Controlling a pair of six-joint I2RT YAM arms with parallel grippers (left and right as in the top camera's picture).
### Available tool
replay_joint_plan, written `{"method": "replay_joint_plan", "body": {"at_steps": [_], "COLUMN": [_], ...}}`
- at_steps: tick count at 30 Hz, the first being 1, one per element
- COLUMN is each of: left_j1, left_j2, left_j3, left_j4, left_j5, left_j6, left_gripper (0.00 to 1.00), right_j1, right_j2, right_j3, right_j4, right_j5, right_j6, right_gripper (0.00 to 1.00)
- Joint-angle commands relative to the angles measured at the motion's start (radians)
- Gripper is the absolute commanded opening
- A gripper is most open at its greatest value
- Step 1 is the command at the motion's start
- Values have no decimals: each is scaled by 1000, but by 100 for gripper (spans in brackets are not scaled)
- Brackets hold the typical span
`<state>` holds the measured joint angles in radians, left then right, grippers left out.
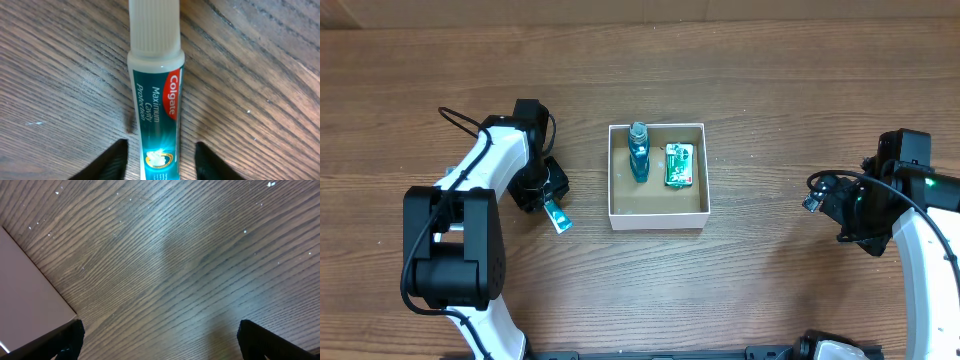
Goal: Pack container
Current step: 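Grasp the Colgate toothpaste tube with the left gripper, then carry the toothpaste tube with the left gripper into the box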
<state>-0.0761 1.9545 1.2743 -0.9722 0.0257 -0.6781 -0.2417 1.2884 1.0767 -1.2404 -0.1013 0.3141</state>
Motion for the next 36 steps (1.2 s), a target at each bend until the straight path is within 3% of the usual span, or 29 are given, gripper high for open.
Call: {"method": "replay_joint_plan", "body": {"at_steps": [1,7,16,23,30,34,36], "left_j1": [4,4,4,4,-36,-110,-177], "left_j2": [15,15,15,8,-104,-216,-282], "left_j3": [-3,-3,-3,35,249,335,361], "left_j4": [-7,-16,-18,-48,-187,-181,-147], "left_j5": [0,0,-3,-18,-124,-141,-140], "left_j6": [2,2,2,28,82,166,272], "left_gripper": [33,25,4,4,4,4,4], "right_j1": [1,1,1,1,1,1,1], "right_j2": [-18,-18,-18,-18,-18,-18,-18], "right_j3": [2,2,2,2,2,2,2], "right_j4": [5,5,5,5,6,6,9], "right_j5": [-14,-14,-14,-14,-14,-14,-14], "right_j6": [-4,-4,-4,-4,-4,-4,-4], "right_gripper": [100,100,100,100,100,100,100]}}
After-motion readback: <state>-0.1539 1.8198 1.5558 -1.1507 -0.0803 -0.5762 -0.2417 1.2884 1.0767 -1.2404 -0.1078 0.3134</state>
